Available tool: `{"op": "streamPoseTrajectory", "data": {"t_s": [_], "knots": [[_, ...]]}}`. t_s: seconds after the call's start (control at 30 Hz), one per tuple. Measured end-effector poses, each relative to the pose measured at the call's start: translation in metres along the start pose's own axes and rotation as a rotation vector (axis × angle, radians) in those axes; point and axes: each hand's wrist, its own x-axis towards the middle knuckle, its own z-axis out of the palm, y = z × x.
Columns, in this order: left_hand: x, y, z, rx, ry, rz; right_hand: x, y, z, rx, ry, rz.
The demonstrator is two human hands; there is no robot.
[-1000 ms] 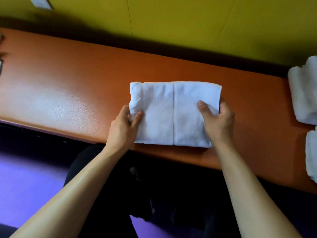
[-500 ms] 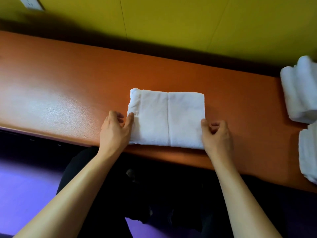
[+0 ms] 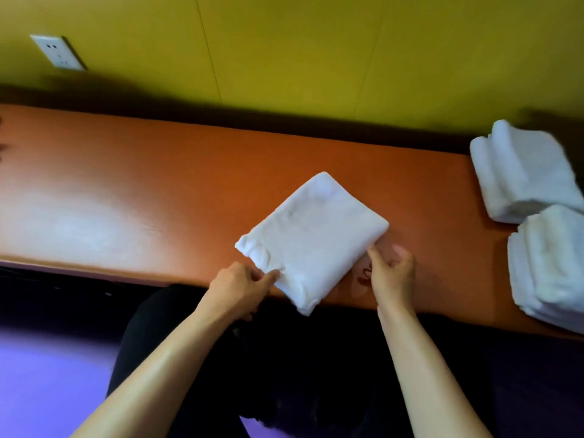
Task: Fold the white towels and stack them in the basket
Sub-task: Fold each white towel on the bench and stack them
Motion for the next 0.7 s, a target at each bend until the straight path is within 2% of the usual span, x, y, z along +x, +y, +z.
{"op": "streamPoseTrajectory", "data": {"t_s": [0.07,0.1,0.13,0.27,0.4,0.5,0.6,0.7], "knots": [[0.008,0.001,-0.016,0.167,0.362,0.085,-0.006,0.004,0.000,-0.031,-0.028,-0.012],[0.013,0.003,-0.023,0.166,0.467,0.143,-0.010,0.005,0.000,-0.037,-0.043,-0.015],[0.018,0.006,-0.030,0.155,0.504,0.208,-0.014,0.006,0.001,-0.049,-0.062,-0.019],[0.049,0.014,-0.034,0.282,0.363,0.417,-0.027,0.005,0.003,-0.108,-0.154,0.014],[0.065,0.023,-0.021,0.185,0.087,0.260,-0.047,-0.001,-0.002,-0.195,-0.279,0.035],[0.056,0.020,-0.008,0.193,0.109,0.198,-0.056,-0.003,-0.005,-0.193,-0.366,0.076],[0.041,0.019,0.001,0.015,0.124,0.094,-0.054,-0.010,-0.010,-0.178,-0.344,0.084],[0.033,0.021,0.011,-0.112,0.067,-0.020,-0.046,-0.022,-0.017,-0.192,-0.320,0.099]]}}
